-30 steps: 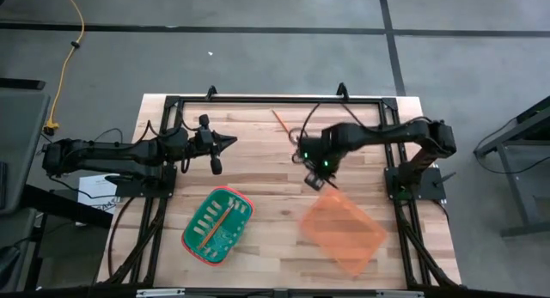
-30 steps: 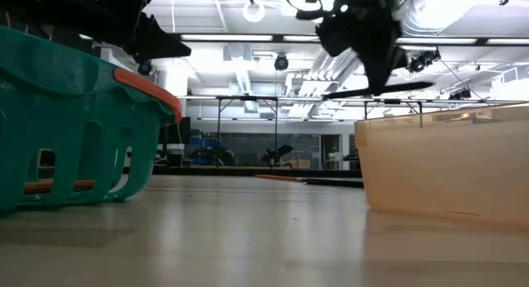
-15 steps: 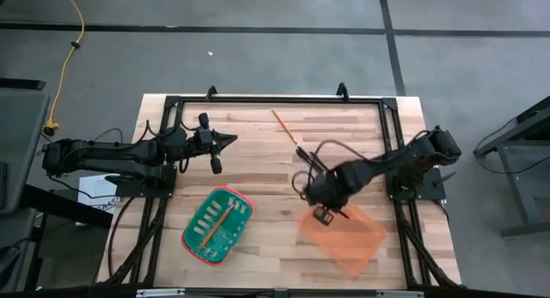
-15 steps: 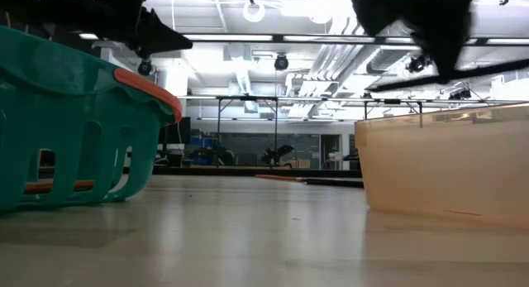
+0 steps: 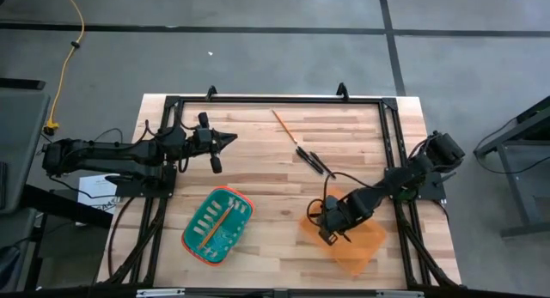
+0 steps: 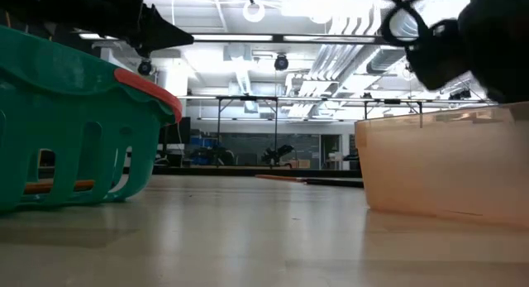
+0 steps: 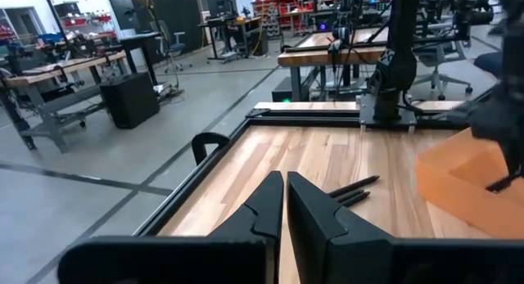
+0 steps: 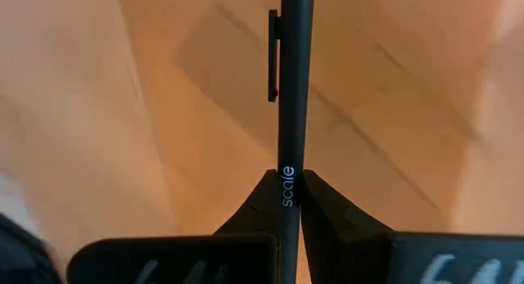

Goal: Sort pens & pencils
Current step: Put the black pen into the orange bin

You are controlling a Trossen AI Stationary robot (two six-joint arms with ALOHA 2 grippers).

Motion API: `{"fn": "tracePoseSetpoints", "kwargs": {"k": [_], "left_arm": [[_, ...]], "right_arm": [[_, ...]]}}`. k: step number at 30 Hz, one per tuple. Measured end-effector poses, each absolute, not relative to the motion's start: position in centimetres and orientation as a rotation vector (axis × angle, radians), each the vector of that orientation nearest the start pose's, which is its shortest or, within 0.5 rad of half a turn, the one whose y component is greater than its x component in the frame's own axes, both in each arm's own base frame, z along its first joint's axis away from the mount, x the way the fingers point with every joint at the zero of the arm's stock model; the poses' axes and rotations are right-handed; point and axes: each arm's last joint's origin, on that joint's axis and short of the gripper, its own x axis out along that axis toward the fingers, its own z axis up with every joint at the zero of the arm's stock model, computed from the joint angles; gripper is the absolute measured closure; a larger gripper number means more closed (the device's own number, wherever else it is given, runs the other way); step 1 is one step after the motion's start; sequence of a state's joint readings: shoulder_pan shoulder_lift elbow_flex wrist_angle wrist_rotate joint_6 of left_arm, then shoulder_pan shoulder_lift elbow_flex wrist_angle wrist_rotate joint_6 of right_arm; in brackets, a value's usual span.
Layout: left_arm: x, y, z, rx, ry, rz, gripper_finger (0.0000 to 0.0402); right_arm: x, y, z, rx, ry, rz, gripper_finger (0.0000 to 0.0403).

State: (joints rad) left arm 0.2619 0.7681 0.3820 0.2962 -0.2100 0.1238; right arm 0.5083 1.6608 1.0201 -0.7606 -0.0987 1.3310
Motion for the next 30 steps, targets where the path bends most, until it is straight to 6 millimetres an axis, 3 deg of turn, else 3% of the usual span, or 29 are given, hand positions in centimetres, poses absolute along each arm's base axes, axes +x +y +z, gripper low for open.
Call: {"fn": "tracePoseSetpoints", "kwargs": {"k": [7,13,22,26,30], "left_arm": [[16.8,5.1,24.1,0.096,0.123,0.466,0.0391],[16.8,5.1,24.0,0.094,0.13,0.466,0.0391],[16.8,5.1,24.0,0.093,0.129,0.466,0.0392],[16.8,5.1,24.0,0.089,0.127,0.441,0.0392],[16.8,5.0,24.0,0.083,0.125,0.421,0.0391]], "right_arm": [[24.3,13.6,14.2,0.822,1.376,-0.539,0.0372],[24.3,13.5,14.2,0.802,1.382,-0.535,0.033],[26.6,12.5,19.8,0.7,1.451,-0.558,0.0297],[27.8,10.8,22.4,0.619,1.437,-0.552,0.0295],[29.3,8.2,23.7,0.597,1.404,-0.507,0.0295]]}}
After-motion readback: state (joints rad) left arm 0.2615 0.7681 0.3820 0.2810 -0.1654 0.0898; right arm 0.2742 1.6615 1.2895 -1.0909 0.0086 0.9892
